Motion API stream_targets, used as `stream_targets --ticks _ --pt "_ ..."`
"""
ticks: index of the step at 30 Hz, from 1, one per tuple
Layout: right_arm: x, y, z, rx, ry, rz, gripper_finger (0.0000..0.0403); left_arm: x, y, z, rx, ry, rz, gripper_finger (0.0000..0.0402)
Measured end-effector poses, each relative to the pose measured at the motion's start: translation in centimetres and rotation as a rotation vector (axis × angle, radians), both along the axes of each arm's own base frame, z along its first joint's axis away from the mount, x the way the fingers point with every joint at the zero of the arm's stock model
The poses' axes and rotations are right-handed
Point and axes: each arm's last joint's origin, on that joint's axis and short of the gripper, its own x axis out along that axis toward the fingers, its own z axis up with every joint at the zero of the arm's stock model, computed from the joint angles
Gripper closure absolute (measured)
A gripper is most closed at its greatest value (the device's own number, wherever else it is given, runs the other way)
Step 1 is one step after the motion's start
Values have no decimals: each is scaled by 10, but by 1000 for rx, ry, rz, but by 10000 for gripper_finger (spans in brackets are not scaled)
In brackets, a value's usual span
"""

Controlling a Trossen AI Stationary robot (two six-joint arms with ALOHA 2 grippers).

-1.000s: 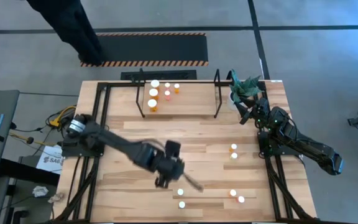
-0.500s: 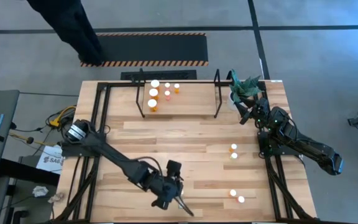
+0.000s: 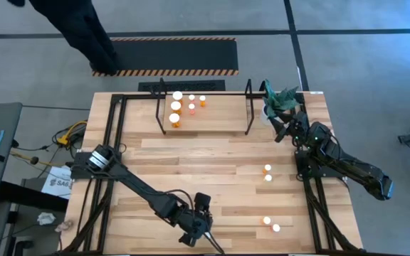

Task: Pick and place medicine bottles onto shelf by color
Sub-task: Put the middle yellow pill bottle on the shelf

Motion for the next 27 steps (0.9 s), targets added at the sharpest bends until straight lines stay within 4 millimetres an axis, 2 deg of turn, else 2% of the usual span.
stream_targets --ticks 8,14,27 --pt "0 0 0 0 -1 -2 154 3 9 -5 28 29 43 139" --pt "0 0 0 0 0 -2 154 6 15 -5 -24 47 87 139" --pt "0 0 0 1 1 -2 154 5 15 -12 -13 90 67 144"
